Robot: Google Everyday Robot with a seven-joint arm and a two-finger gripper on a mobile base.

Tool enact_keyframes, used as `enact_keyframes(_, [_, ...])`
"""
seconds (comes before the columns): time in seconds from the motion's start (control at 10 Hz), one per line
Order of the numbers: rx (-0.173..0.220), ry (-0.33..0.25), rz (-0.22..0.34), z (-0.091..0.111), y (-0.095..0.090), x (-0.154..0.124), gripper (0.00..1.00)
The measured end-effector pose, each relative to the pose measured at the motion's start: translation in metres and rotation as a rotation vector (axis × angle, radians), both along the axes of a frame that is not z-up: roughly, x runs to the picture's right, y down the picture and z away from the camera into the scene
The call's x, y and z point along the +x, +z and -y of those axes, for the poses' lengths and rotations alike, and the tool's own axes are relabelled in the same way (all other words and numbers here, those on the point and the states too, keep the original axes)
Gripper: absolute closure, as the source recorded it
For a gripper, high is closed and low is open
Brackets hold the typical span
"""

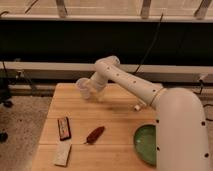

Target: Place the ceramic cup in the ceramic bowl

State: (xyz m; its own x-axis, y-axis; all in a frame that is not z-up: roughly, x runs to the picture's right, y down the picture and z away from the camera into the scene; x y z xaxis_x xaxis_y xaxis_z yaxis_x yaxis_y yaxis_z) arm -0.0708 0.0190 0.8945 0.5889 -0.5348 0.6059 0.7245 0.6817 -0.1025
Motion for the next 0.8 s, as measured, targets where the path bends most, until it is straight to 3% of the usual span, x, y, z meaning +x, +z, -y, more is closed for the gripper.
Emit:
enact_keyframes(0.4, [0.014, -0.040, -0.010, 0.002, 0.015, -0.005, 0.20])
enact_keyframes(0.8, [0.039, -0.120, -0.016, 0.001, 0.020, -0.017, 0.22])
